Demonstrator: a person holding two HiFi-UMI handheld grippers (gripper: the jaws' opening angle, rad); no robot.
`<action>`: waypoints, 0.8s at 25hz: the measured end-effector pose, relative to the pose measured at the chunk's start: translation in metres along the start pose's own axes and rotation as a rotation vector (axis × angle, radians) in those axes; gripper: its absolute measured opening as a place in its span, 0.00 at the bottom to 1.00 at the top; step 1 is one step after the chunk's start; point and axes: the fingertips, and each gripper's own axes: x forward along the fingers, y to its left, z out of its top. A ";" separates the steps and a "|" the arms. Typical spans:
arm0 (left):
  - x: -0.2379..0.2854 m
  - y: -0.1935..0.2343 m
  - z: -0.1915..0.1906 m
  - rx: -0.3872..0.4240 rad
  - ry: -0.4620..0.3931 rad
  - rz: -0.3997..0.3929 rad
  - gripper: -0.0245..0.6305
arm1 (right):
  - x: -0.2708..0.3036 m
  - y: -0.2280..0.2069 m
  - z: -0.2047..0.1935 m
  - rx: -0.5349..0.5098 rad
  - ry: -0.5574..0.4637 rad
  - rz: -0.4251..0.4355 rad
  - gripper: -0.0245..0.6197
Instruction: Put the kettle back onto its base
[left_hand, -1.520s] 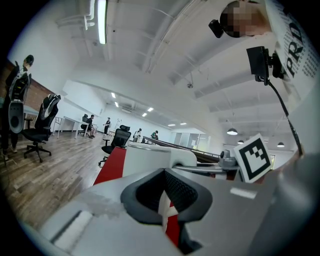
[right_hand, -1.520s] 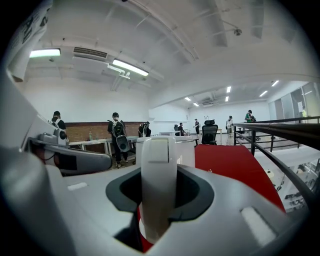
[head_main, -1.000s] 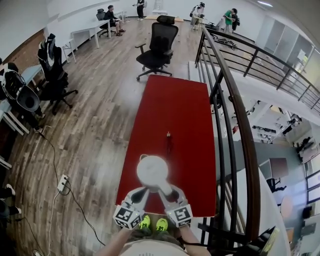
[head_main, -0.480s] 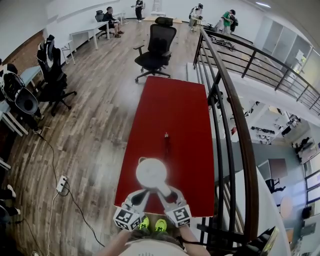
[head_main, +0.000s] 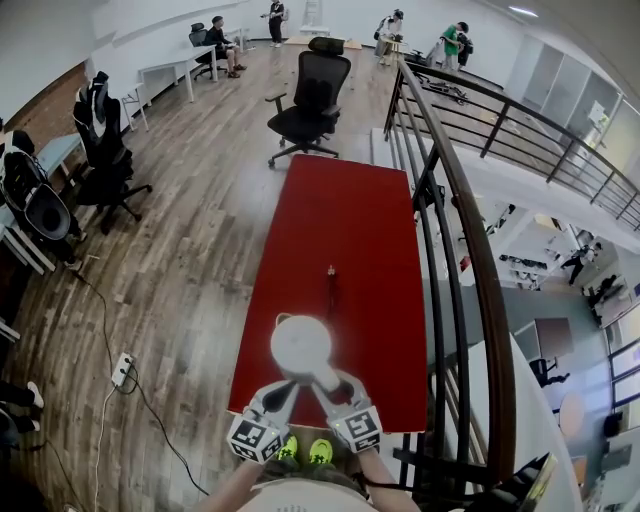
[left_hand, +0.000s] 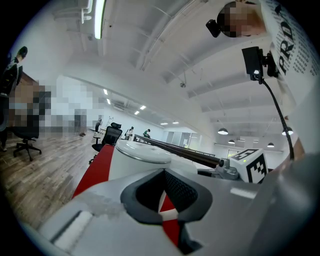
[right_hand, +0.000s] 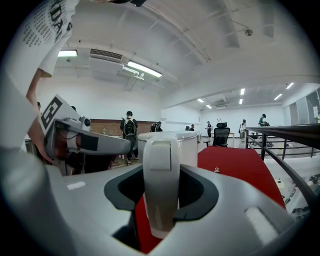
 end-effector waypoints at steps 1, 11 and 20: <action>0.000 0.000 0.002 0.002 -0.006 -0.004 0.03 | -0.002 0.000 0.005 0.000 -0.010 -0.003 0.29; 0.007 -0.018 0.075 0.084 -0.143 -0.053 0.03 | -0.028 0.005 0.083 -0.258 -0.083 0.013 0.07; 0.009 -0.026 0.093 0.092 -0.168 -0.091 0.03 | -0.029 0.001 0.097 -0.264 -0.051 -0.043 0.05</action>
